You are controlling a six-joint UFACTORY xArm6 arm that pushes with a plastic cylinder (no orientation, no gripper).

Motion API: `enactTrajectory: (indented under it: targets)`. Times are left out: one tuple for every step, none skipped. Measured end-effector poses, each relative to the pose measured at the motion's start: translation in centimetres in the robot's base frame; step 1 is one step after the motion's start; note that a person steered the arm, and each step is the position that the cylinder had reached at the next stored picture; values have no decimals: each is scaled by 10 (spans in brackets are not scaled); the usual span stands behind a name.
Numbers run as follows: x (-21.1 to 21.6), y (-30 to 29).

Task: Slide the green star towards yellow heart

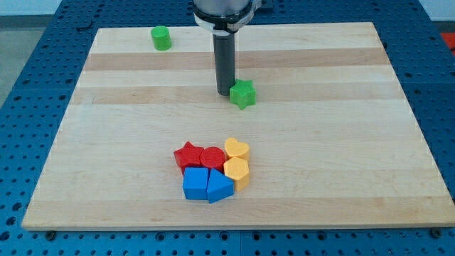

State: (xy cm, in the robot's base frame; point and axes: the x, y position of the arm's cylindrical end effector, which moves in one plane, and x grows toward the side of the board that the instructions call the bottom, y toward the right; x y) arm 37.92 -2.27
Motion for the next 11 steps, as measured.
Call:
enactTrajectory:
  targets:
    - [-36, -3]
    - [-53, 17]
    - [-37, 32]
    - [2, 24]
    - [40, 7]
    - [55, -5]
    - [55, -6]
    - [58, -6]
    - [71, -8]
    - [86, -16]
    - [100, -21]
